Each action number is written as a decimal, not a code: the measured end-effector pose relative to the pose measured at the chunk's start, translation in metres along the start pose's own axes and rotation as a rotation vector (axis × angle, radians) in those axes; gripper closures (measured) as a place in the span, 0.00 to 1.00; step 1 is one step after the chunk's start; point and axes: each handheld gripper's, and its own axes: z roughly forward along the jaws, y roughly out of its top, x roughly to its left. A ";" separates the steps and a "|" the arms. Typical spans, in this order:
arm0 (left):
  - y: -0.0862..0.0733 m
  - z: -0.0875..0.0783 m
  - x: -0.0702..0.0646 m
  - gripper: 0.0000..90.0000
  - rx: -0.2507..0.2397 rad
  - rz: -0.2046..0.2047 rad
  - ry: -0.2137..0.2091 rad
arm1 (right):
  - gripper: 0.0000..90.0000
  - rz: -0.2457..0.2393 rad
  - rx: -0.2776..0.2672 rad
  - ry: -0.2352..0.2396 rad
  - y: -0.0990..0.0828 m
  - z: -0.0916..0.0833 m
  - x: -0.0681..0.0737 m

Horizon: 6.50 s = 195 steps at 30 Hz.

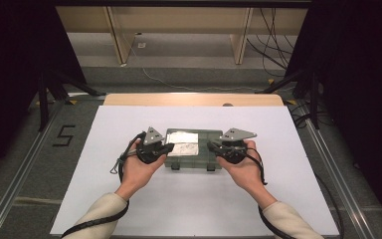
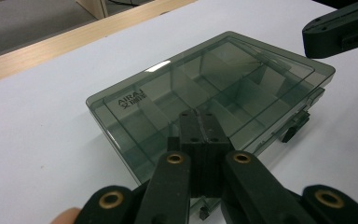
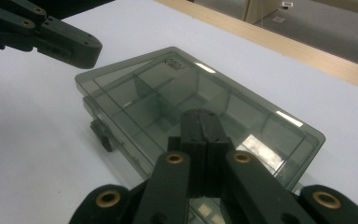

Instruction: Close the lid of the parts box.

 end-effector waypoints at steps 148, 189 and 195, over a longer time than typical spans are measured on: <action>-0.018 0.017 -0.004 1.00 0.097 -0.006 -0.010 | 1.00 0.032 0.157 -0.001 -0.021 0.014 -0.005; -0.023 0.021 -0.006 0.98 0.105 -0.001 -0.011 | 0.98 0.031 0.166 0.007 -0.026 0.017 -0.004; -0.023 0.020 -0.005 0.91 0.103 0.005 -0.010 | 0.88 0.054 0.153 -0.003 -0.028 0.014 -0.005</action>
